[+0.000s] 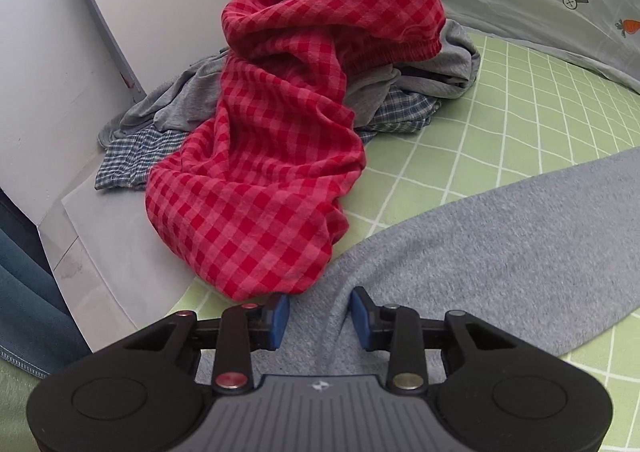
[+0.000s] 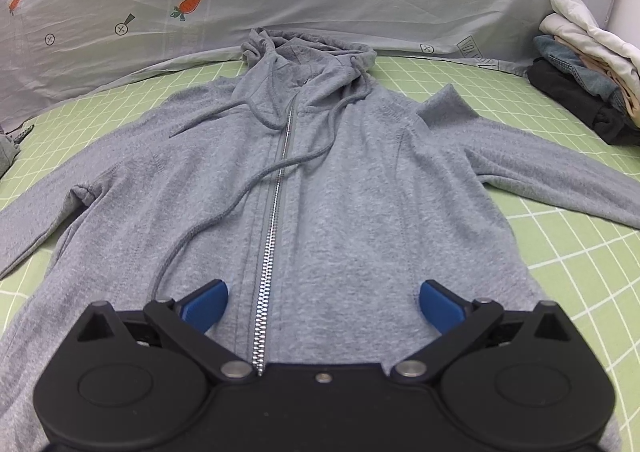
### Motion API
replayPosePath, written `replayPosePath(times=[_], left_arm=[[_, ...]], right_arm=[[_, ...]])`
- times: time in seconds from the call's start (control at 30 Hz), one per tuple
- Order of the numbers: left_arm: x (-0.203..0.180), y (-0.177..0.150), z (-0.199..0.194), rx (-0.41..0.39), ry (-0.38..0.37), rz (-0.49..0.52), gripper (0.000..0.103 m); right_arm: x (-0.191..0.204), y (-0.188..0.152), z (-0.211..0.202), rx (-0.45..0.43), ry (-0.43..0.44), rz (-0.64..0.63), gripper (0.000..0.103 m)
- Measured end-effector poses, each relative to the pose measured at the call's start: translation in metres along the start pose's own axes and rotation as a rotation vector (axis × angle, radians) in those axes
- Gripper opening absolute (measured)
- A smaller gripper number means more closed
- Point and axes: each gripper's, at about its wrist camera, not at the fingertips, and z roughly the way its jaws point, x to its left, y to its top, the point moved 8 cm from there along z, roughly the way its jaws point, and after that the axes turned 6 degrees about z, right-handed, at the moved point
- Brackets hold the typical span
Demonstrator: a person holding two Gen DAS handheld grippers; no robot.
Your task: Fold clothes
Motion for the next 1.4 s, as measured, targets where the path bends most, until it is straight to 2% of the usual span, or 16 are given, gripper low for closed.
replayPosePath(times=[0.2, 0.37, 0.53, 0.6, 0.63, 0.7, 0.8, 0.93, 0.97, 1.0, 1.03, 1.1, 1.13, 1.2, 1.3, 1.4], left_arm=[[-0.029, -0.004, -0.040, -0.028, -0.100, -0.017, 0.060], [-0.098, -0.020, -0.068, -0.014, -0.302, 0.077, 0.063], [-0.174, -0.040, -0.087, 0.040, -0.480, 0.130, 0.063], [-0.198, -0.048, -0.094, 0.051, -0.502, 0.172, 0.063], [-0.207, -0.052, -0.097, 0.055, -0.502, 0.197, 0.063], [-0.225, -0.059, -0.102, 0.059, -0.492, 0.249, 0.063], [-0.239, -0.070, -0.103, 0.091, -0.450, 0.280, 0.063], [-0.241, -0.073, -0.106, 0.116, -0.415, 0.254, 0.063], [-0.241, -0.071, -0.109, 0.116, -0.409, 0.243, 0.063], [-0.241, -0.069, -0.112, 0.116, -0.403, 0.232, 0.063], [-0.241, -0.066, -0.115, 0.108, -0.395, 0.222, 0.063], [-0.245, -0.058, -0.122, 0.090, -0.377, 0.208, 0.067], [-0.249, -0.055, -0.124, 0.080, -0.368, 0.204, 0.070], [-0.260, -0.048, -0.129, 0.063, -0.358, 0.193, 0.076], [-0.280, -0.040, -0.137, 0.041, -0.344, 0.191, 0.081], [-0.306, -0.033, -0.146, 0.021, -0.314, 0.242, 0.082]], right_arm=[[-0.043, 0.009, -0.031, -0.030, -0.026, 0.045, 0.103], [-0.100, 0.000, -0.040, 0.000, -0.110, 0.106, 0.103], [-0.134, -0.017, -0.036, 0.109, -0.124, 0.230, 0.097], [-0.136, -0.020, -0.040, 0.115, -0.066, 0.261, 0.075], [-0.134, -0.021, -0.042, 0.118, -0.038, 0.257, 0.071], [-0.130, -0.021, -0.046, 0.122, 0.014, 0.245, 0.031], [-0.123, -0.020, -0.049, 0.124, 0.025, 0.164, 0.013], [-0.133, -0.016, -0.050, 0.146, 0.034, 0.130, 0.016], [-0.137, -0.014, -0.050, 0.149, 0.034, 0.126, 0.024], [-0.141, -0.011, -0.050, 0.149, 0.033, 0.122, 0.043], [-0.148, -0.007, -0.051, 0.131, 0.023, 0.120, 0.051], [-0.162, 0.002, -0.054, 0.094, 0.004, 0.117, 0.081], [-0.169, 0.007, -0.055, 0.077, -0.005, 0.118, 0.086], [-0.193, 0.015, -0.048, 0.056, -0.031, 0.154, 0.091], [-0.236, 0.032, -0.029, 0.042, -0.154, 0.196, 0.100], [-0.281, 0.051, -0.011, 0.007, -0.265, 0.204, 0.102]])
